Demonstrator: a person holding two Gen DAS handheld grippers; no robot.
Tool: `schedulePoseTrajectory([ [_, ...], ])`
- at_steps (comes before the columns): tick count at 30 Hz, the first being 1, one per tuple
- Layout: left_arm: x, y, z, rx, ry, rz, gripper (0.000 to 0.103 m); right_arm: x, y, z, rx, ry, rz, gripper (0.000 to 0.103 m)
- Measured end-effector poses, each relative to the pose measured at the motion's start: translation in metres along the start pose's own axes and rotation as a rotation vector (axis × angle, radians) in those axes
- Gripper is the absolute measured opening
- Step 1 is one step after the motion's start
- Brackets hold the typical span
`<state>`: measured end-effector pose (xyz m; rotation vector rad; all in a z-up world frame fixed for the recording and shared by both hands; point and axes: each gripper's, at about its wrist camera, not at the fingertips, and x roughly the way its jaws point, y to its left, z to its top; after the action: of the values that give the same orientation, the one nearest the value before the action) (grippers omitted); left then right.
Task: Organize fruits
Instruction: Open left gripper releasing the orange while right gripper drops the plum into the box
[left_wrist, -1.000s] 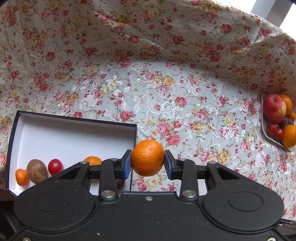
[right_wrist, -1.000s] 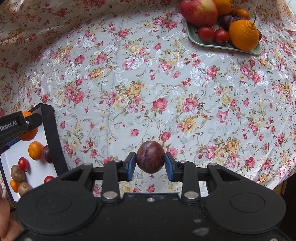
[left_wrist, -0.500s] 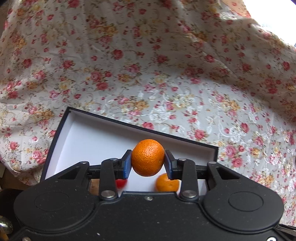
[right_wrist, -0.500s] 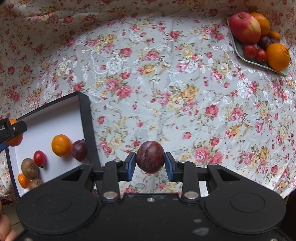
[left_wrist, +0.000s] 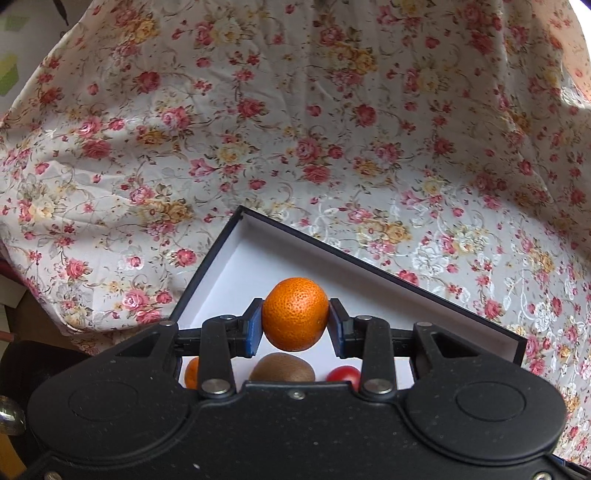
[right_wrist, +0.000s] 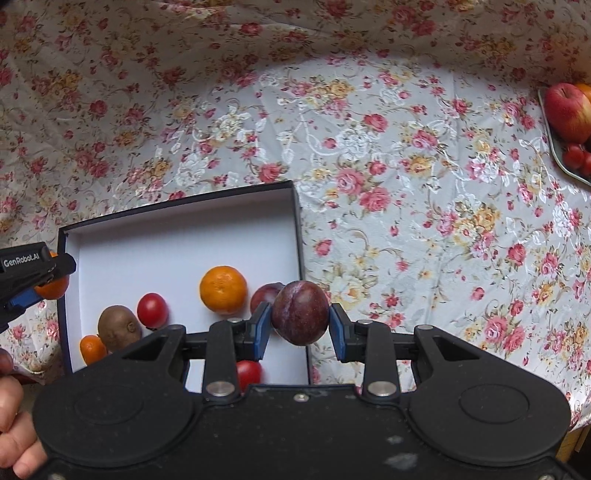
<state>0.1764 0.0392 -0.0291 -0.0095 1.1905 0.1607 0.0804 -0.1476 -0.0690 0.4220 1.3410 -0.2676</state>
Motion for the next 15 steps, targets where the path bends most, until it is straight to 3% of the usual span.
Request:
schedulePoseTrajectory([
  [15,0.006,0.017,0.0,0.005,-0.002,0.01,0.045,-0.017,0.049,0.002,-0.084,-0.142,0.01,0.035],
])
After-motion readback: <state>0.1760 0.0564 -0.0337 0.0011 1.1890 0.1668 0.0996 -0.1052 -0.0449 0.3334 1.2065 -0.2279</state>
